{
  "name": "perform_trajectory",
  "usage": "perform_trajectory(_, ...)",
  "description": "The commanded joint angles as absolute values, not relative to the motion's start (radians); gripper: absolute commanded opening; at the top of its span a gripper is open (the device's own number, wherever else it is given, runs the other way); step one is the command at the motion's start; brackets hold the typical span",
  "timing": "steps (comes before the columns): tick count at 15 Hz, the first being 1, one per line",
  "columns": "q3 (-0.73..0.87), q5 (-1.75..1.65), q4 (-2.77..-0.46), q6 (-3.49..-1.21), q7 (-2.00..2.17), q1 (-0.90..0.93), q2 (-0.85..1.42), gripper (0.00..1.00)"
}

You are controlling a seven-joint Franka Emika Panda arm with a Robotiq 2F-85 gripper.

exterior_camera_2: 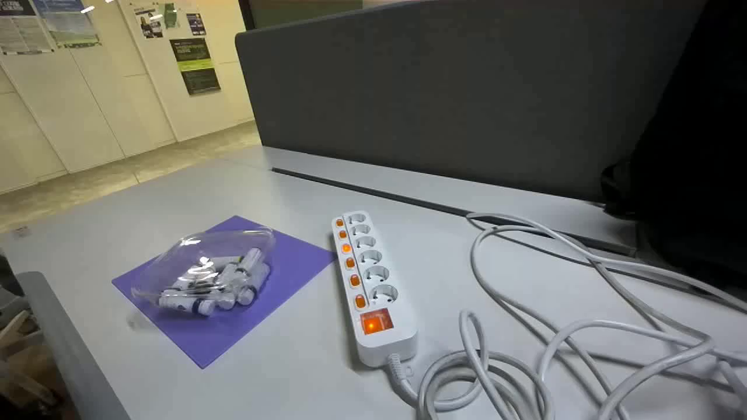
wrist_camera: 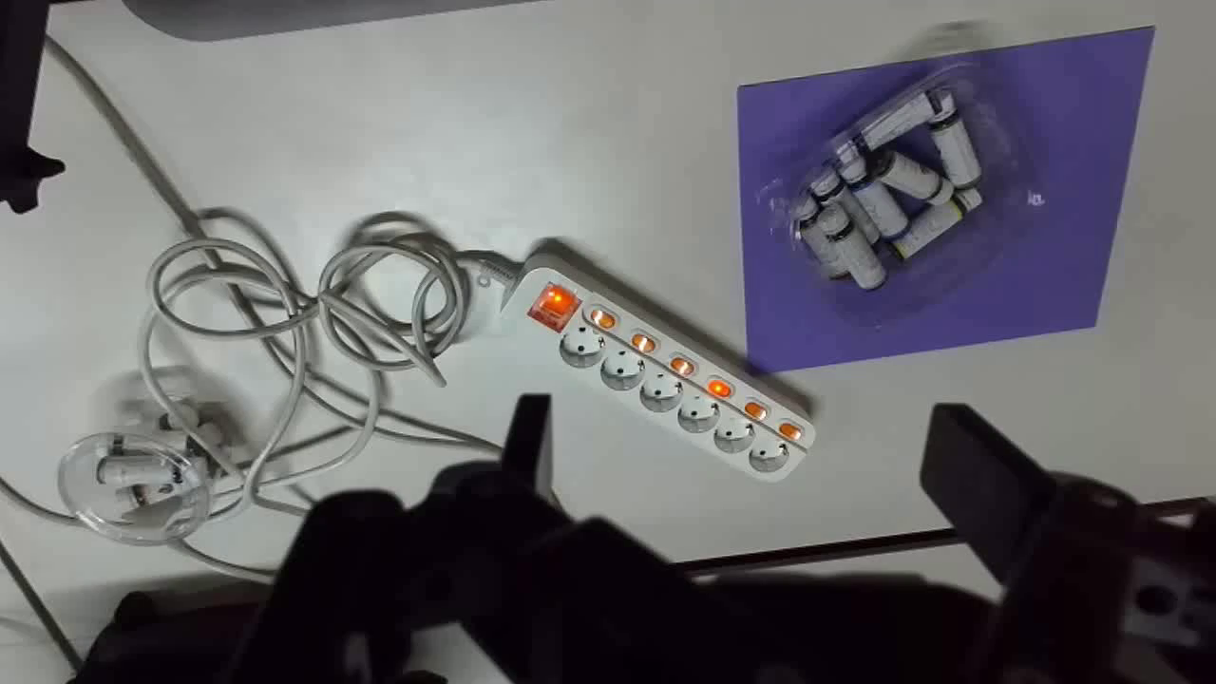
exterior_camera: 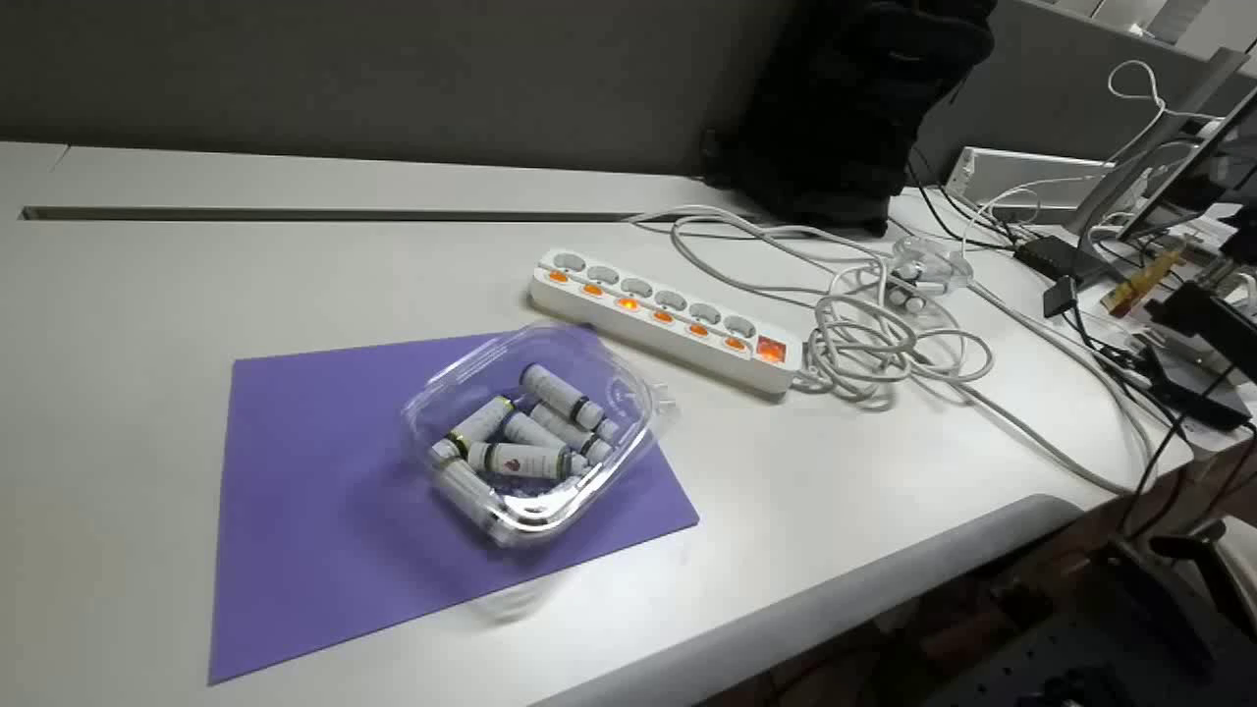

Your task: Turn off the third switch from the left

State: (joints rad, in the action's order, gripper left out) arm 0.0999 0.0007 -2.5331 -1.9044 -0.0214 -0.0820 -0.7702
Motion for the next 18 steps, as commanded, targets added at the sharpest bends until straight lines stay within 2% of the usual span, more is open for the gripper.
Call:
perform_trajectory(1, 0.098, 0.003, -2.53, -1.902, -0.023, -0.085, -0.769, 1.0)
perform_trajectory(13, 0.098, 0.003, -2.53, -1.903, -0.024, -0.085, -0.769, 1.0)
perform_trajectory(18, 0.078, 0.032, -2.588, -2.165, 0.059, -0.105, -0.722, 1.0)
